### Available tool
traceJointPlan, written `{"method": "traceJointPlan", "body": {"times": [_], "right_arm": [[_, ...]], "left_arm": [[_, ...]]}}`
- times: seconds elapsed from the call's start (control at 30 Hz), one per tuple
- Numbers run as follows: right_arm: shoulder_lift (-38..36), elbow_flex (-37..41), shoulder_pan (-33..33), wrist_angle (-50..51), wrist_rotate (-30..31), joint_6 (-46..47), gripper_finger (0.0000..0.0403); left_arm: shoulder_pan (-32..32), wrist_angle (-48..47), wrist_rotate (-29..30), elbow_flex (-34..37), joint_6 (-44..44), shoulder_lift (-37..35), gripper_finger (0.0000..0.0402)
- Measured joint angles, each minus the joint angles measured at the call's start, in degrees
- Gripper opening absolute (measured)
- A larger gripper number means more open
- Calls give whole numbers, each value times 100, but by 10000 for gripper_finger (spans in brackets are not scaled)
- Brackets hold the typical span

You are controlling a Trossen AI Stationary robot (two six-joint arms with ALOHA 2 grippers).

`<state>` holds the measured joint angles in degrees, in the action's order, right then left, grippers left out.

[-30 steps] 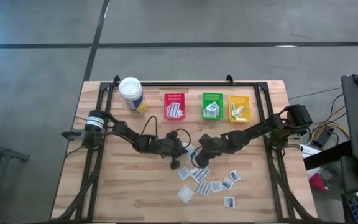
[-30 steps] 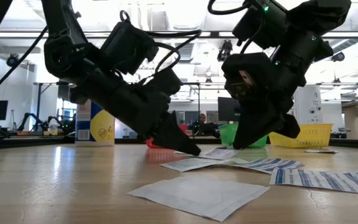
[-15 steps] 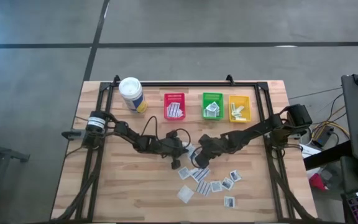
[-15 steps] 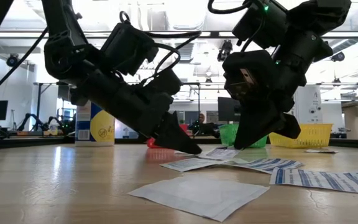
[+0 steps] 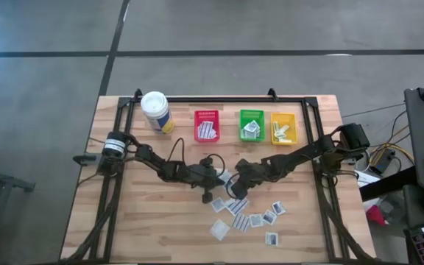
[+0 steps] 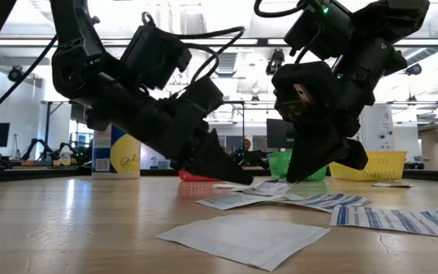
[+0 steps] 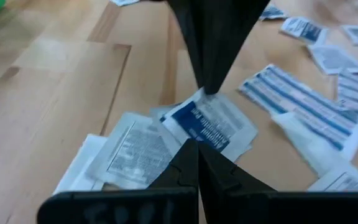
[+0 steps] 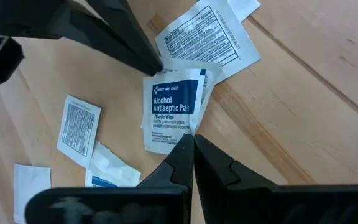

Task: Pick & Place First Aid Supplies
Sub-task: Put the alcohol pad in the green bin

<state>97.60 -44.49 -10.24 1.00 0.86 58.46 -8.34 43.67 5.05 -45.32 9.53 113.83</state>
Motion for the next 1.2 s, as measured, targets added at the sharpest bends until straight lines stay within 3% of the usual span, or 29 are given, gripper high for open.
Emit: {"method": "traceJointPlan", "body": {"times": [0.53,0.8,1.2], "right_arm": [[0,2,3,-16,-156,11,9],[-3,2,4,24,-761,-31,9],[-620,2,0,504,-503,-344,8]], "left_arm": [[0,-6,147,2,71,169,0],[2,-173,252,2,81,157,0],[9,-275,257,18,-21,51,0]]}}
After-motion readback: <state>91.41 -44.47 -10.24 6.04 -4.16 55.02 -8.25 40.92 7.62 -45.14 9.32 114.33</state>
